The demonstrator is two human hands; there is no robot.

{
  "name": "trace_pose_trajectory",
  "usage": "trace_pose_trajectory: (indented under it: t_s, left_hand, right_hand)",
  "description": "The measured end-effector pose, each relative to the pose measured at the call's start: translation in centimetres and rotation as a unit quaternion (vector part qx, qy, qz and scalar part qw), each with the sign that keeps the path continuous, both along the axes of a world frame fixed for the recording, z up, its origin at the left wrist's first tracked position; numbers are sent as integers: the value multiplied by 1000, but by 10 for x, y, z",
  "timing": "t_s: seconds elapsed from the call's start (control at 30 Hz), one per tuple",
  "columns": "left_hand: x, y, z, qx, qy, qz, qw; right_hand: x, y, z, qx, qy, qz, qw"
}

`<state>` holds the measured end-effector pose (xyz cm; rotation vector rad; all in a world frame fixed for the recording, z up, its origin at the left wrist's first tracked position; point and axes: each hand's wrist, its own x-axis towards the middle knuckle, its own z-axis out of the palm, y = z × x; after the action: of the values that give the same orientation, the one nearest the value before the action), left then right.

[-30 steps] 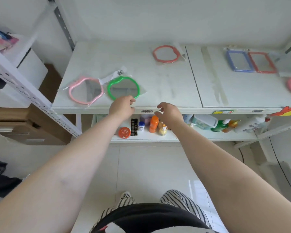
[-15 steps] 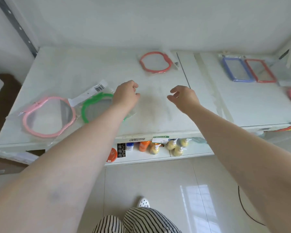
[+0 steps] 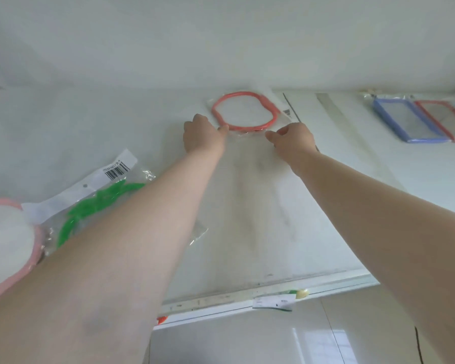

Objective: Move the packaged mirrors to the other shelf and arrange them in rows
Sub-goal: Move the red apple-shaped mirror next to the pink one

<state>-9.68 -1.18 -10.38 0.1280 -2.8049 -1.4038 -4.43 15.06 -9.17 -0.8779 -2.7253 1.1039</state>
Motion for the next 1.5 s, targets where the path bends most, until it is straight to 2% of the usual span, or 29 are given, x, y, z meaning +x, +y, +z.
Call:
trace_pose_trajectory:
  t_s: [0.2,0.37,0.57,0.7,0.87,0.93,1.03,1.2,1.3,1.4,1.5]
  left_hand:
    - [-45,11,-14,-72,38,15,997]
    - [-50,29,-20,-134,62,36,988]
    - [-55,42,-7,-4,-52,120,991]
    - [-51,36,-3,51,-66,102,991]
    - [-30,36,3,210,-68,90,971]
    - [-19,36,10,261,-93,90,957]
    - [4,34,30,317,-133,96,934]
    - [56,33,76,380,-188,111,899]
    - [82,28,103,397,-217,122,883]
    - [108,19,127,404,-232,76,882]
    - [136,-4,151,439,-251,40,862]
  right_hand:
    - [-35,-1,-3,46,1,-28,999]
    - [-54,-6,-17,63,7,-62,996]
    - [-60,-10,-12,-8,-1,-101,995]
    - [-52,-12,-12,-18,11,-111,994]
    - [-28,-22,-2,-6,55,-112,992]
    - [-15,-25,7,-89,88,-126,984]
    - [9,-32,27,-261,118,-148,947]
    - [50,-52,68,-396,122,-213,885]
    - [74,-61,95,-429,121,-212,870]
    - [99,-60,116,-429,110,-213,871]
    - [138,-59,136,-458,110,-226,852]
